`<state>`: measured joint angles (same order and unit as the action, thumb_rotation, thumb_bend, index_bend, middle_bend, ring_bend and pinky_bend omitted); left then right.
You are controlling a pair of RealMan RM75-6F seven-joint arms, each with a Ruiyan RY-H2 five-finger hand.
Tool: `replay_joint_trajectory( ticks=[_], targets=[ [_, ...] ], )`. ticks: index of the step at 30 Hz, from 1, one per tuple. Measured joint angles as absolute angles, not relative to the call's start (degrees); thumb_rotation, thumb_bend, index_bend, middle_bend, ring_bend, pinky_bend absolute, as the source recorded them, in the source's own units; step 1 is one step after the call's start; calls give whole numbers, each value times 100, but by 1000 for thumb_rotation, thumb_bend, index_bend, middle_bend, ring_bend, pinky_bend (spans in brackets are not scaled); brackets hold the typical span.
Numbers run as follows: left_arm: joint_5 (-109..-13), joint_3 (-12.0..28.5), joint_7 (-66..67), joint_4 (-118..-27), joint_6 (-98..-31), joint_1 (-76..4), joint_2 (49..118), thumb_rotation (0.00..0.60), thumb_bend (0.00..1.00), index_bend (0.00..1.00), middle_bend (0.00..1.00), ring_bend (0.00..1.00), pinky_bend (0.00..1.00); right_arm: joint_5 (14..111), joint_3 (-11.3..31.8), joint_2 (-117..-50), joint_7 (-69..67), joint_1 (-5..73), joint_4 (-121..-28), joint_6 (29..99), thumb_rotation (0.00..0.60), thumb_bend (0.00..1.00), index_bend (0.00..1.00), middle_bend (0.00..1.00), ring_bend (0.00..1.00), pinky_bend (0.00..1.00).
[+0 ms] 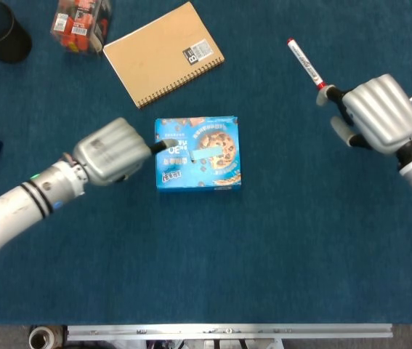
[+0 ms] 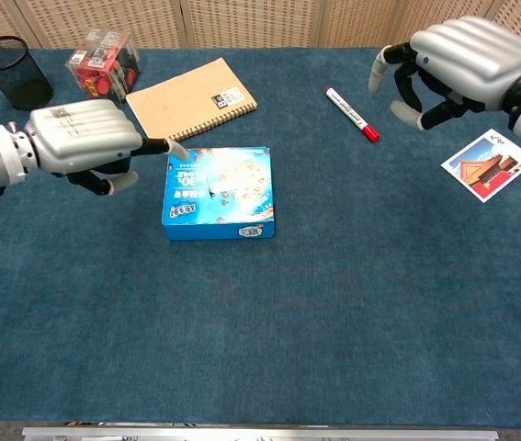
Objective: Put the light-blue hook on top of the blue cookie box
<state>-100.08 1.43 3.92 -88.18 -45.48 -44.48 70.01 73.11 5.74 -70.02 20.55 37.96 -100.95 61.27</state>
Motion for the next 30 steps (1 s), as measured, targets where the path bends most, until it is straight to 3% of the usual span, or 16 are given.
replay_joint_trajectory(
  ticks=[12,30],
  targets=[
    [-9400,316,709,-8832,-4009,-4907,7381,600,818,146,1000,1000,1000,7348,561,-6983,1855,3681,-9969,6098,600,409,416,773,884,853],
    [-8589,221,1516,-8871,-3703,-5084,7699,600,818,152,1000,1000,1000,7445,587,-6988,1487,3547,-9718,6041,600,409,416,795,918,853]
  ],
)
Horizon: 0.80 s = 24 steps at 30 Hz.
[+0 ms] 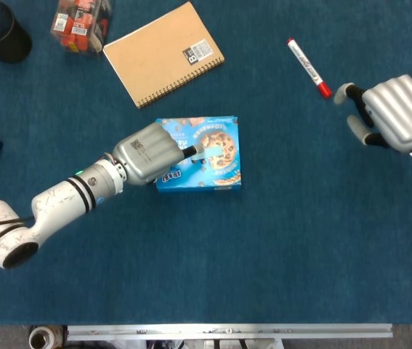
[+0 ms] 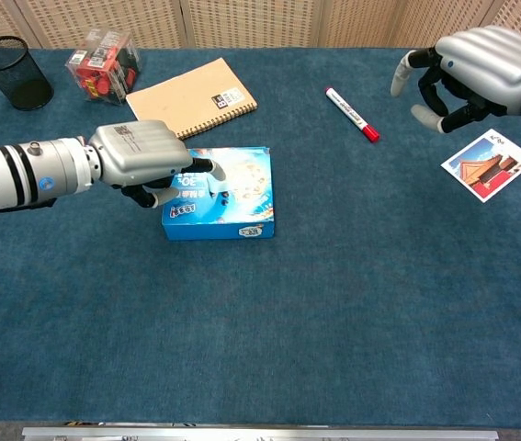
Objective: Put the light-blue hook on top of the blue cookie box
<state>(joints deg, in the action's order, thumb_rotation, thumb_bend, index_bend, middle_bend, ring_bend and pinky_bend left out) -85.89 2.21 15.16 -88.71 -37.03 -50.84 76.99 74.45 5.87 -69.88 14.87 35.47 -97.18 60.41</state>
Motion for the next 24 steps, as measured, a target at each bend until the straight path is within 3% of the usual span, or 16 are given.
replay_joint_trajectory(
  ticks=[24],
  targets=[
    [-8391,-63,1587,-8961,-3960,-4985,7623,600,817,153,1000,1000,1000,7494,656,-6952,1442,3462,-9725,6047,600,409,416,804,920,853]
  ],
)
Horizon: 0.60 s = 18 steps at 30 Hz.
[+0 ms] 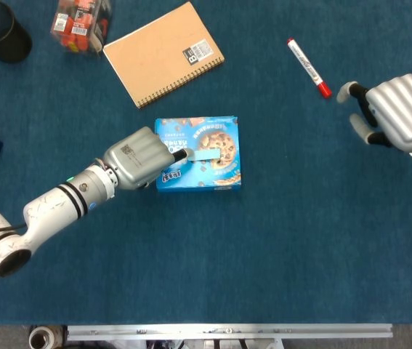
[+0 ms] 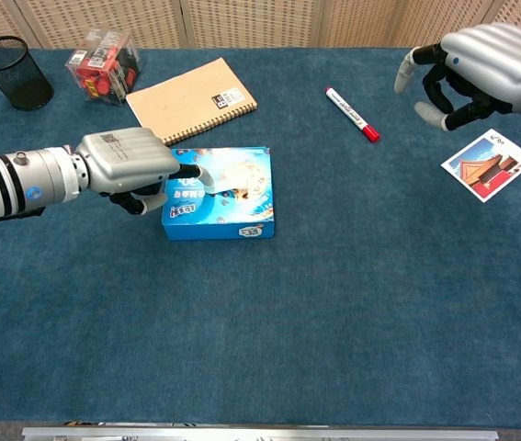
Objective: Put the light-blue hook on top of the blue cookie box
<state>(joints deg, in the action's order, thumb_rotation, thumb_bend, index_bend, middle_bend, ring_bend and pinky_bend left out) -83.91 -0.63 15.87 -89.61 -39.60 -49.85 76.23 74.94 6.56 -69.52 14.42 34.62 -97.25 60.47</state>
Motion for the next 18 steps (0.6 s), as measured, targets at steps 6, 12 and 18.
replay_joint_trajectory(
  ticks=[6,12,18],
  targets=[
    [-8436,-123,1499,-8934,-4042,-4946,7635,600,818,152,1000,1000,1000,7483,678,-6945,1452,3453,-9730,6045,600,409,417,805,920,853],
    [-8461,-162,1458,-8906,-4075,-4934,7649,600,817,152,1000,1000,1000,7482,691,-6945,1462,3442,-9746,6050,600,409,418,806,920,853],
    [-8472,-195,1440,-8895,-4095,-4923,7658,600,817,152,1000,1000,1000,7476,695,-6932,1481,3421,-9763,6060,600,409,418,807,920,853]
  ],
)
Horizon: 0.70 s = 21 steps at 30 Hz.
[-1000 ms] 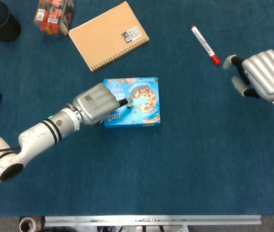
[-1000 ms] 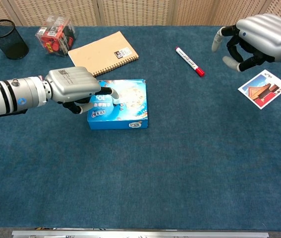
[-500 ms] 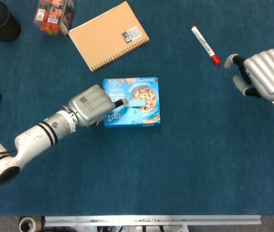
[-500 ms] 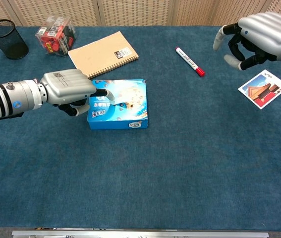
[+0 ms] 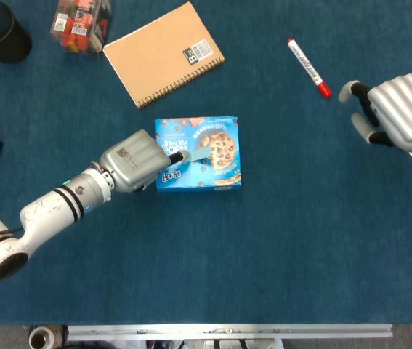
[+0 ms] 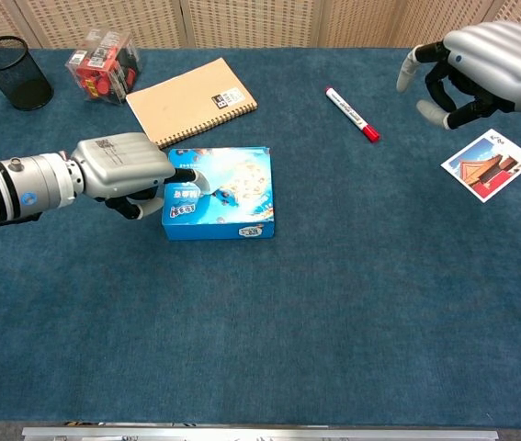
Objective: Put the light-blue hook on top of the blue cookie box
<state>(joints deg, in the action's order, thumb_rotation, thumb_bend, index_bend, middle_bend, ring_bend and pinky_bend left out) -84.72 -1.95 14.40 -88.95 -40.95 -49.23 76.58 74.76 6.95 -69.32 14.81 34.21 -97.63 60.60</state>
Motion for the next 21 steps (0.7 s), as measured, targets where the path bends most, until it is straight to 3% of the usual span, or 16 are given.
replay_joint_trajectory(
  ticks=[21],
  targets=[
    [-8502,-245,1408,-8985,-4247,-4852,7567,600,818,153,1000,1000,1000,7498,723,-6934,1455,3396,-9757,6061,600,409,418,807,920,853]
  ],
)
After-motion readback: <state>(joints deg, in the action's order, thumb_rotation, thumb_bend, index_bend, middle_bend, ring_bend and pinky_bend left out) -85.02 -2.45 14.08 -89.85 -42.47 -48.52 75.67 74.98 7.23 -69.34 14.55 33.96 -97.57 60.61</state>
